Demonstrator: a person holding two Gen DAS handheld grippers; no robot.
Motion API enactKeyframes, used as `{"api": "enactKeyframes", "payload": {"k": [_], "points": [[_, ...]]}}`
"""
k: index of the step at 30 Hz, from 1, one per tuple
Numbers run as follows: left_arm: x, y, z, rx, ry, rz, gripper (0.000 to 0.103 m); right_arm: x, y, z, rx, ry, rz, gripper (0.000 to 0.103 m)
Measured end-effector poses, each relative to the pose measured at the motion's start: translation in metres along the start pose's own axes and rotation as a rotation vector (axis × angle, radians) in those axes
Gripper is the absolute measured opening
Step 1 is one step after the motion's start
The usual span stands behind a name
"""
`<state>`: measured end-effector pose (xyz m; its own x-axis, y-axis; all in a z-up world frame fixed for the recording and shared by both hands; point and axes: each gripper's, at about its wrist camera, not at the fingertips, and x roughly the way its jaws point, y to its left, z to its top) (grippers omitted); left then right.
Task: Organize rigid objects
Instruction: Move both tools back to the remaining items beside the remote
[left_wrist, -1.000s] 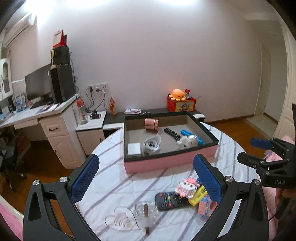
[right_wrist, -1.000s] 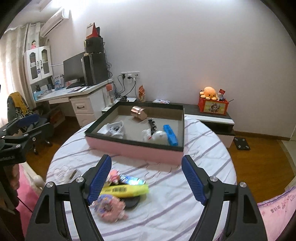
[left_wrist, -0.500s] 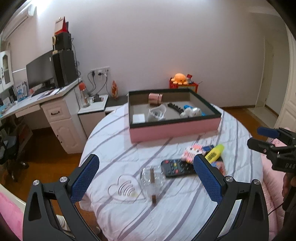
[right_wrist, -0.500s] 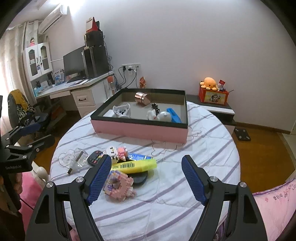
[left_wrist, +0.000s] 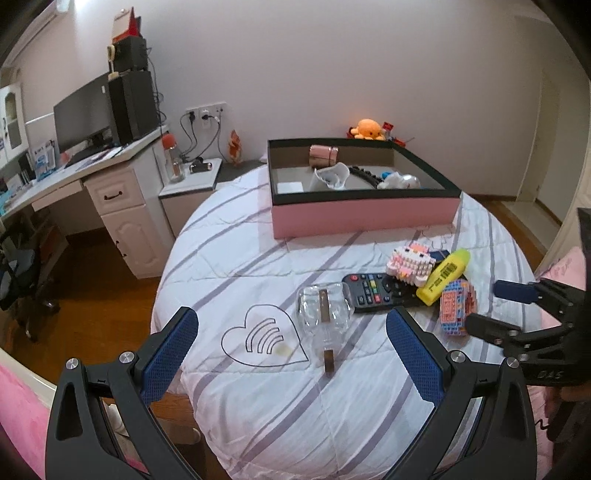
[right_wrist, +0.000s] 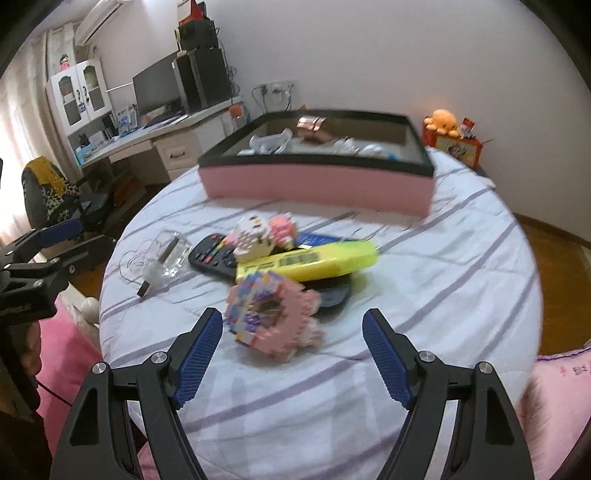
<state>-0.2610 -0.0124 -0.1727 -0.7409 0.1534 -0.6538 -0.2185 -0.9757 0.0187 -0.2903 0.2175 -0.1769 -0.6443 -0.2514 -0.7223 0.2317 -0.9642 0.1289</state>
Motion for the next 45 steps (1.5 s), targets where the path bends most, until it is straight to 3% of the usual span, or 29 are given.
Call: {"api": "enactKeyframes", "payload": {"k": [3,7,8,9,15,22,27,29,33,36,42,45], "points": [[0.004,-0.001,-0.003,0.011,0.016,0.0,0.103,0.013,0.004,-0.002,0.008,0.02,0.003,0.08],[0.01,-0.002,-0.006,0.019,0.035,0.003,0.103,0.014,0.0,-0.002,0.01,-0.017,0.008,0.079],[0.011,-0.002,-0.006,0.019,0.038,0.004,0.103,0.014,0.0,-0.002,0.005,-0.015,0.014,0.074],[0.013,-0.002,-0.006,0.017,0.04,0.004,0.103,0.013,0.0,-0.002,-0.002,-0.016,0.028,0.063],[0.023,-0.008,-0.008,0.025,0.061,-0.007,0.103,0.003,-0.009,-0.004,-0.029,-0.016,-0.006,0.063],[0.04,-0.005,-0.011,-0.018,0.098,0.008,0.103,-0.01,-0.051,-0.004,0.032,-0.04,-0.131,0.063],[0.054,-0.005,-0.009,-0.035,0.103,0.032,0.102,-0.008,-0.069,-0.006,0.075,-0.042,-0.129,0.063],[0.058,-0.009,-0.007,-0.021,0.099,0.029,0.099,-0.005,-0.069,-0.005,0.075,-0.038,-0.124,0.063],[0.069,-0.016,-0.006,0.02,0.13,0.059,0.071,0.0,-0.069,-0.004,0.077,-0.035,-0.12,0.063],[0.072,-0.02,-0.005,0.04,0.13,0.035,0.052,0.002,-0.071,-0.005,0.077,-0.036,-0.116,0.063],[0.08,-0.024,-0.006,0.043,0.157,0.019,0.051,0.005,-0.072,-0.005,0.08,-0.04,-0.111,0.064],[0.082,-0.021,-0.005,0.027,0.158,0.027,0.06,0.011,-0.073,-0.007,0.08,-0.019,-0.126,0.064]]}}
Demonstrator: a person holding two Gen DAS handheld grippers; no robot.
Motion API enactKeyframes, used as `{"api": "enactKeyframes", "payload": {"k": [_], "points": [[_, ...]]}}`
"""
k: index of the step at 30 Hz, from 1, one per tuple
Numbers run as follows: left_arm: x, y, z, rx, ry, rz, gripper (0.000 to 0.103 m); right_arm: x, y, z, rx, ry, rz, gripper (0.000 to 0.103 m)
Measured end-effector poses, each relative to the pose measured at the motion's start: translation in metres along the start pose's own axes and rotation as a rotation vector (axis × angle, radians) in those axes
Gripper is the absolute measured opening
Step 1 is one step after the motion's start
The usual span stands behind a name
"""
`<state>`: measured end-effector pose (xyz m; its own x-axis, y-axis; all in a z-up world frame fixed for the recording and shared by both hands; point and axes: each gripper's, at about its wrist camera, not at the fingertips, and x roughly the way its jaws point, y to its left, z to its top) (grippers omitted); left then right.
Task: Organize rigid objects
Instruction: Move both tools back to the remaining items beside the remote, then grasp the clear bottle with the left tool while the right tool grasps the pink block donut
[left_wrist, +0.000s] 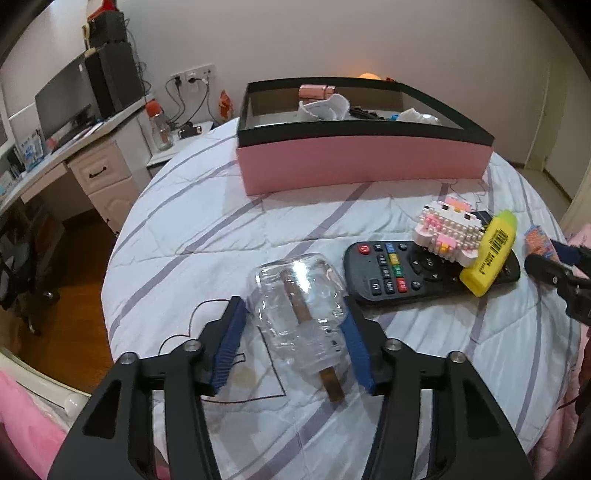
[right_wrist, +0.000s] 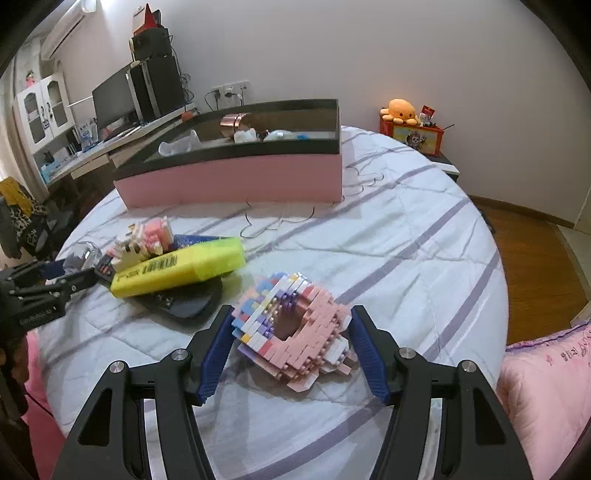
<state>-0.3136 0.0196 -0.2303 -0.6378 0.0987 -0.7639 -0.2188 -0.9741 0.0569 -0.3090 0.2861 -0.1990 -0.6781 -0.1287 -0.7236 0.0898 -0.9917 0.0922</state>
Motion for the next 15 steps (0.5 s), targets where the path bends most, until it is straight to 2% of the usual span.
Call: {"api": "enactKeyframes", "payload": {"k": [7,15], "points": [[0.0016,0.005,-0.0021,-0.022,-0.005,0.025,0.076,0.0002,-0.0014,-0.003,0.004,-0.003,-0.002,0.064],[0.0035,0.0095,-0.0016,-0.04,-0.002,0.023,0.083,0.0005,-0.0007,-0.0034,-0.004,-0.006,-0.006,0.065]]}}
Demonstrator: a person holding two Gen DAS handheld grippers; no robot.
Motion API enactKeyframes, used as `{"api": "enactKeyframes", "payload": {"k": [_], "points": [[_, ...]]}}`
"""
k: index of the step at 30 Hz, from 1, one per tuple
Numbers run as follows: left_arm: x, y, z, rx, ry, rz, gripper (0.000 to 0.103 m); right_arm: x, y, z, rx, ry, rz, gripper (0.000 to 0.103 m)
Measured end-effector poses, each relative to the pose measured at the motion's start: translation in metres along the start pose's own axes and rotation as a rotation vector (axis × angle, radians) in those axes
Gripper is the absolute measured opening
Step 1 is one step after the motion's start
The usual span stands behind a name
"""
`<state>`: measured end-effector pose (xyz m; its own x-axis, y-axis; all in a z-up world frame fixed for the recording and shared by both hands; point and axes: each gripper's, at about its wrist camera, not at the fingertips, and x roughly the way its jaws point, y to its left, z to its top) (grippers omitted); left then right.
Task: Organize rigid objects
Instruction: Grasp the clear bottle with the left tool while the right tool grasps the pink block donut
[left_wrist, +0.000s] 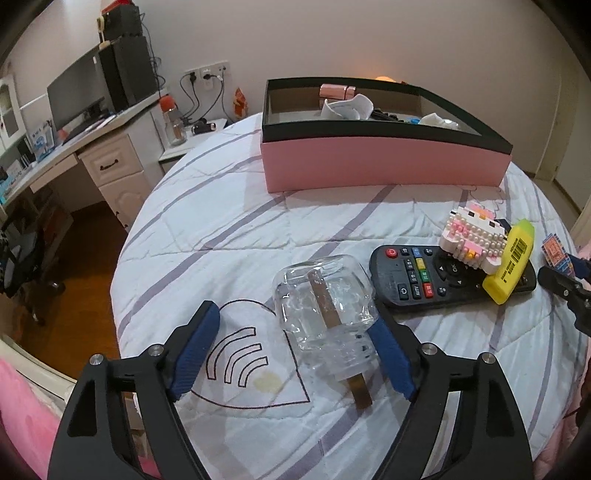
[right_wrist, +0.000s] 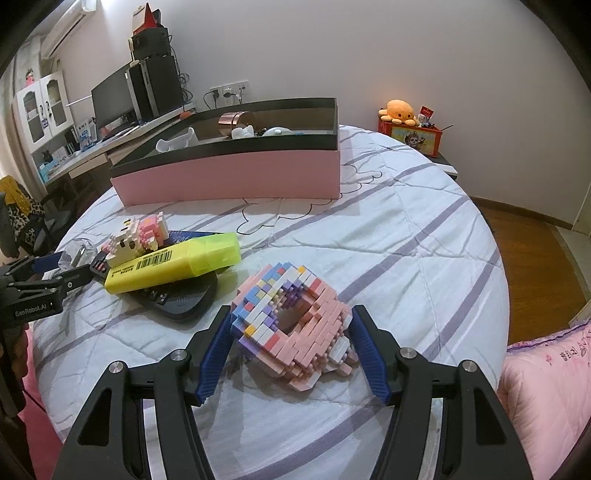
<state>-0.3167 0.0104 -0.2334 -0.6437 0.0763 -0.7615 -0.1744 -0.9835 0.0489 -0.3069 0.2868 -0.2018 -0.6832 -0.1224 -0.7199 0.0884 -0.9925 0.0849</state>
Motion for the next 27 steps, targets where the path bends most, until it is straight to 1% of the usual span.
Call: {"api": "enactKeyframes", "payload": {"k": [3,5,8,9,10,11,14,17,24,27], "points": [[-0.001,0.002,0.001,-0.012,-0.014,0.004,0.082,0.0,0.0,0.0,-0.003,-0.001,0.002,0.065],[-0.002,0.001,0.002,-0.004,-0.026,0.009,0.076,0.0,0.0,-0.001,-0.005,0.0,0.005,0.066],[0.0,-0.003,0.002,0.012,-0.02,-0.001,0.071,0.0,0.0,-0.001,-0.008,0.0,0.008,0.068],[0.001,-0.003,0.003,0.016,-0.019,-0.006,0.067,0.0,0.0,-0.001,-0.009,0.0,0.009,0.069],[0.002,-0.003,0.003,0.015,-0.022,-0.014,0.057,0.0,0.0,-0.001,-0.008,0.0,0.011,0.069],[0.001,-0.003,0.004,0.014,-0.026,-0.025,0.053,0.0,0.0,0.0,-0.008,0.0,0.012,0.07],[-0.001,-0.004,0.004,0.03,-0.027,-0.018,0.053,0.0,0.0,-0.001,-0.008,-0.003,0.016,0.069],[-0.004,-0.004,0.004,0.035,-0.022,-0.022,0.053,-0.002,-0.002,0.0,-0.006,-0.003,0.006,0.063],[-0.019,-0.007,0.007,0.061,-0.045,-0.04,0.053,-0.004,-0.002,0.002,-0.007,-0.001,0.023,0.063],[-0.027,-0.009,0.008,0.069,-0.057,-0.074,0.053,-0.006,-0.003,0.003,-0.005,-0.002,0.035,0.063]]}}
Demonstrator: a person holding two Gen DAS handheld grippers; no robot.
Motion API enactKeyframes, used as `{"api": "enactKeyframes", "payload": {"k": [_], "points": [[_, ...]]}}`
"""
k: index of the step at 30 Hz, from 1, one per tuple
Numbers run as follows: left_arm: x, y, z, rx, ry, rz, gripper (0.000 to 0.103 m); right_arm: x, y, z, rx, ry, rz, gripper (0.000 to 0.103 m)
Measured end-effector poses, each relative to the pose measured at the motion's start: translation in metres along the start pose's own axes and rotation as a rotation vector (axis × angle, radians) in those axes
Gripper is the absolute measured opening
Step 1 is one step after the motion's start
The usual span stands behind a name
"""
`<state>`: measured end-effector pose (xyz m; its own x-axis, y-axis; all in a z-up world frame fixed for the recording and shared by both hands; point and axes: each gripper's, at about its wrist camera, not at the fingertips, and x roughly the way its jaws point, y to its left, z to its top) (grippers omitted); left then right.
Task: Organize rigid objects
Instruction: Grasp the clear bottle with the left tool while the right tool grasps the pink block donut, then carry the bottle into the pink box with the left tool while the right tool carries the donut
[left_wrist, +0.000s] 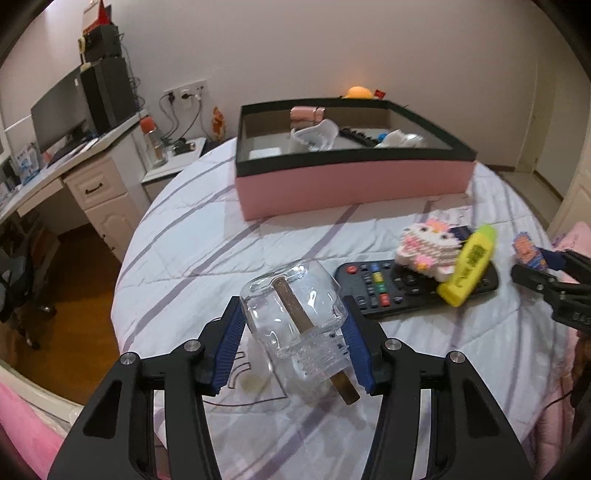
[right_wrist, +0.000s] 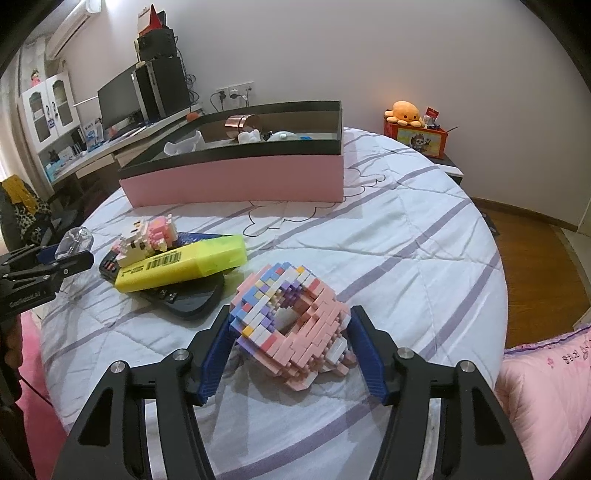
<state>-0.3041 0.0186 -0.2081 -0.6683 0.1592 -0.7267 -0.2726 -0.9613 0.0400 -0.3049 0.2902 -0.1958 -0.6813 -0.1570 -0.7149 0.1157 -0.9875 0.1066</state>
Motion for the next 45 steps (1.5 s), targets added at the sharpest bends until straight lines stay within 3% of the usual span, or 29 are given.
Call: {"api": "enactKeyframes", "payload": {"k": [9,19,30,38,45], "points": [[-0.02,-0.004,0.035,0.038,-0.066,-0.099,0.053,-0.012,0.0,0.026,-0.033,-0.04,0.063,0.063],[-0.008,-0.008,0.125,0.152,-0.129,-0.094,0.053,-0.008,0.005,0.115,-0.155,-0.114,0.095,0.063],[0.084,0.001,0.214,0.221,-0.035,-0.089,0.053,0.073,0.006,0.215,-0.208,-0.056,0.08,0.063],[0.165,0.018,0.237,0.201,0.085,-0.038,0.053,0.157,0.002,0.247,-0.211,0.066,0.022,0.063],[0.194,0.017,0.233,0.22,0.137,-0.031,0.053,0.196,0.004,0.262,-0.278,0.193,-0.031,0.063]]}}
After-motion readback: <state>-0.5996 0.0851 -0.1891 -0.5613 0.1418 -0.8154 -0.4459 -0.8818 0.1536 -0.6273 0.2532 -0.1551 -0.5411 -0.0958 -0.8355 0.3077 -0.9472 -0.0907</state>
